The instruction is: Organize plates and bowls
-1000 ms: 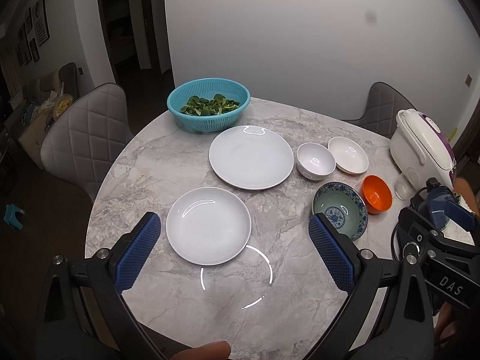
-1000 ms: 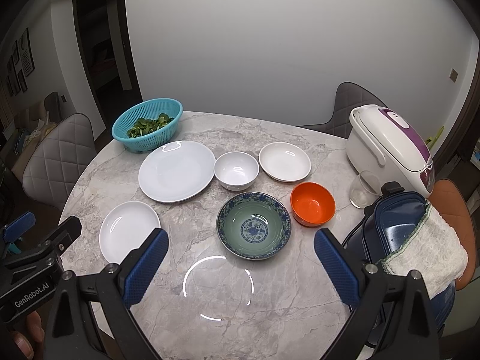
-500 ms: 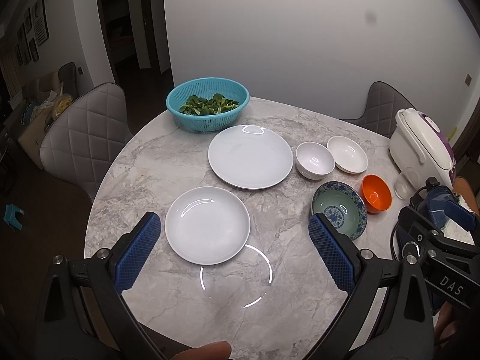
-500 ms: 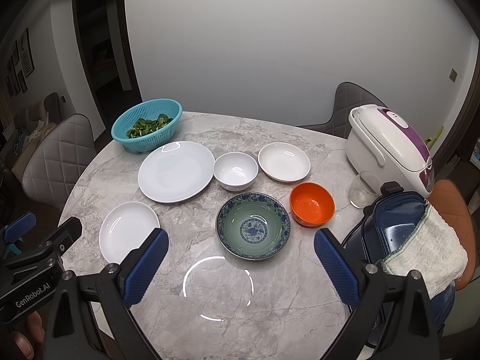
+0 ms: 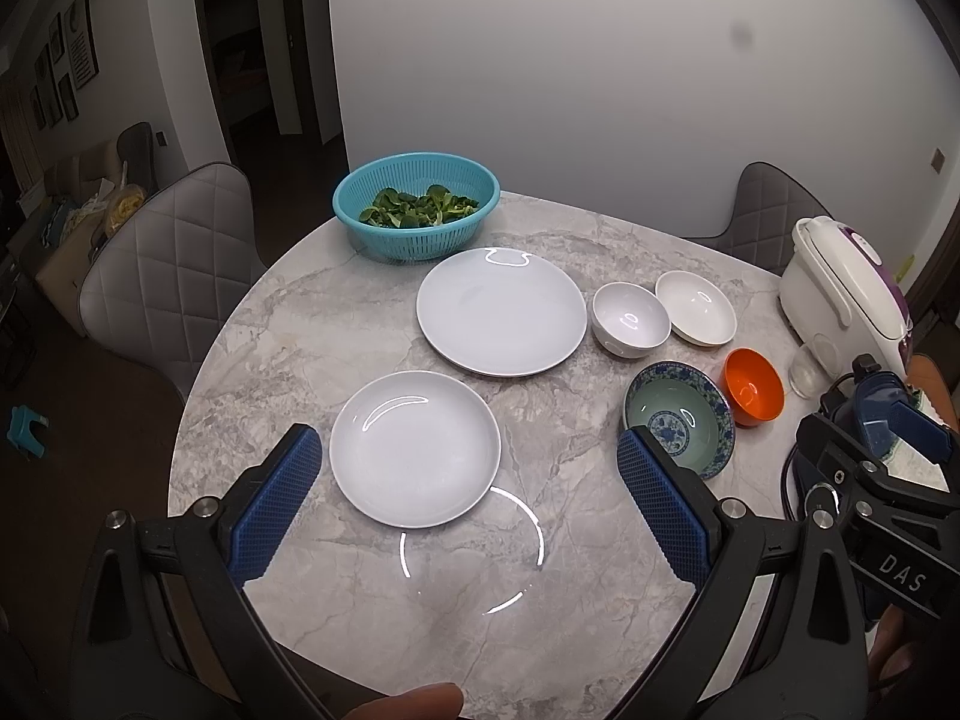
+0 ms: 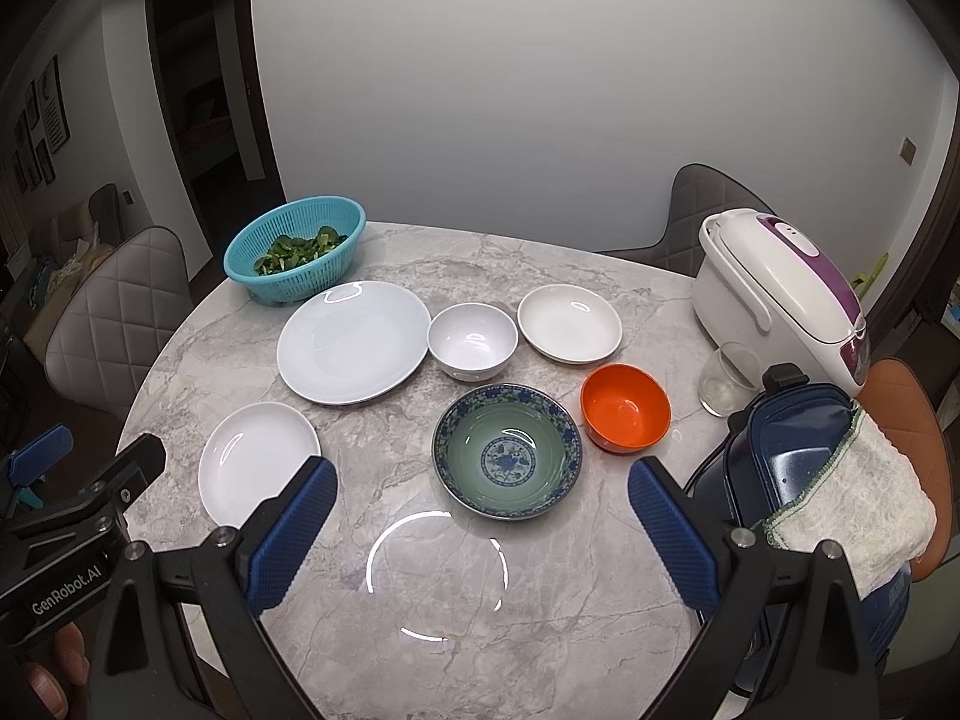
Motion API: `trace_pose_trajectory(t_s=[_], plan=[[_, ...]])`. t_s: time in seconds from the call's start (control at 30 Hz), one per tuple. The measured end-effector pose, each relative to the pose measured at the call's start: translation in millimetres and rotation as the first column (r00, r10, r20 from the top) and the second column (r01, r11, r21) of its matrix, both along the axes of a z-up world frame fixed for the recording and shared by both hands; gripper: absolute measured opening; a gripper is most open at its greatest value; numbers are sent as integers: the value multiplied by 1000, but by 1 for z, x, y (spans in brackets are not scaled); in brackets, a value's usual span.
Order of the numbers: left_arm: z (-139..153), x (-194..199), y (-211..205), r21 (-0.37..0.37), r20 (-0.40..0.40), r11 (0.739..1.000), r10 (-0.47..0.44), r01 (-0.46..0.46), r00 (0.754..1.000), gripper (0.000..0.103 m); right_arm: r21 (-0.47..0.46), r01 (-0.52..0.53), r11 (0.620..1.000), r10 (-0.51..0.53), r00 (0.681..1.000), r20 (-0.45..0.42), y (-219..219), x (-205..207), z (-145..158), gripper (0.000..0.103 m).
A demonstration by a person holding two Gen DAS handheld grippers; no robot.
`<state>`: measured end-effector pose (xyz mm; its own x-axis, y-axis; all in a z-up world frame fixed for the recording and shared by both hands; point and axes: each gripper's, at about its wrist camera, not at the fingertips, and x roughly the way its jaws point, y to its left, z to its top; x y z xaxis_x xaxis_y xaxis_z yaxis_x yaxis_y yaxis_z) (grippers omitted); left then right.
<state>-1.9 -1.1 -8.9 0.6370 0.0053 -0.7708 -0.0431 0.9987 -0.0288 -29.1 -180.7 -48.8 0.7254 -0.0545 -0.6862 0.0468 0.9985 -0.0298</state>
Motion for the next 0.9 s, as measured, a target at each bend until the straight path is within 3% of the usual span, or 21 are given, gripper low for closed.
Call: trace_pose_trajectory(t_s=[0.9], plan=[[-14,-6,-3,-9,-18,1000,6,-6,1000,100,1,-4,1000,4,1000,-4,-4,5,-5,100]])
